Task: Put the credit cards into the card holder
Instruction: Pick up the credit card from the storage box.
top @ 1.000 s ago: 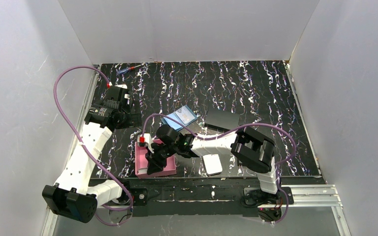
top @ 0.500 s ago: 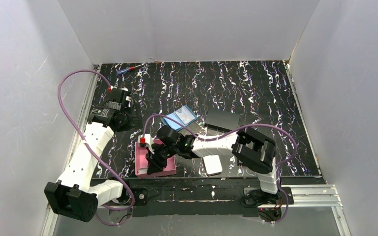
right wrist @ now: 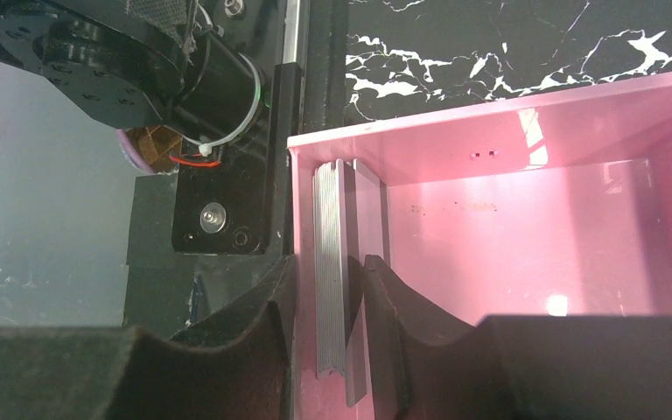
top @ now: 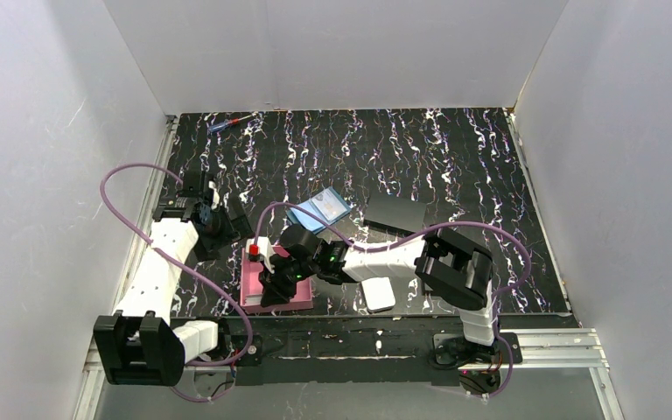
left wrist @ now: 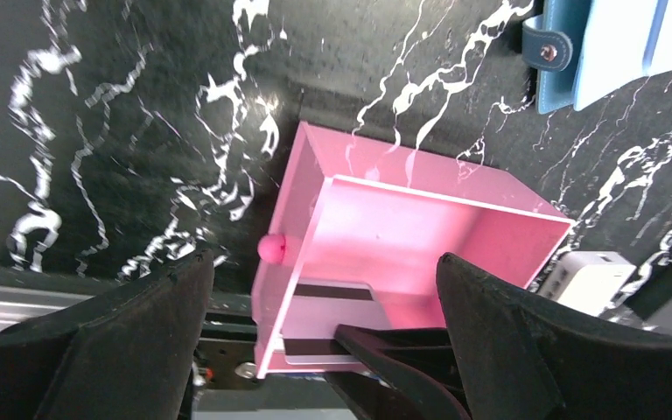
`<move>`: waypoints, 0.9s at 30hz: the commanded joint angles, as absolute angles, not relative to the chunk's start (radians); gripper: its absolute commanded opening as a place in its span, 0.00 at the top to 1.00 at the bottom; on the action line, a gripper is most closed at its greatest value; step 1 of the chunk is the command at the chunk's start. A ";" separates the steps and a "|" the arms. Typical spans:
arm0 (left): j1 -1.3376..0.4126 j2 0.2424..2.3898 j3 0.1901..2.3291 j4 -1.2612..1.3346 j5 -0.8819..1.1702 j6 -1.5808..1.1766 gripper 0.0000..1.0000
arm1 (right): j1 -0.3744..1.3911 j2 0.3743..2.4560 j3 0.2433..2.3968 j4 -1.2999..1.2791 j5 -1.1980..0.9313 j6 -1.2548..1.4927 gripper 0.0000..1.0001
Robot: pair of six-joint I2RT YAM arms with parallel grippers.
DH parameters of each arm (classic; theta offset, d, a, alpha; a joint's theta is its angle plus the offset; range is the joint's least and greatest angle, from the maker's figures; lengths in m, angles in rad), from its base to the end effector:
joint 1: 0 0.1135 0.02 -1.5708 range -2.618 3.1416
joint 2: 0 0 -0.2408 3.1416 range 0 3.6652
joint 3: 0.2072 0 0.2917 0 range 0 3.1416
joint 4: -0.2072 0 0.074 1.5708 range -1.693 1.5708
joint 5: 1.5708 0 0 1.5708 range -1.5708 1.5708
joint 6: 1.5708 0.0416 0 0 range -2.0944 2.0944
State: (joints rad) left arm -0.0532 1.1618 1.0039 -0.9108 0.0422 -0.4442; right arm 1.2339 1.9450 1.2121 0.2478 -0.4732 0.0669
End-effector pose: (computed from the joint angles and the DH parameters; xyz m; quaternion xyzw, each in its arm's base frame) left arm 0.2707 -0.0162 0.2475 -0.1830 0.9510 -0.0809 0.2357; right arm 0.1337 0.4390 0.1395 -0.5596 0.6280 0.4638 0.2781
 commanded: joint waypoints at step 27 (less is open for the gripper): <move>-0.003 0.997 0.967 -1.450 0.149 -1.159 0.44 | 1.245 1.894 1.113 0.307 -0.330 -0.016 0.72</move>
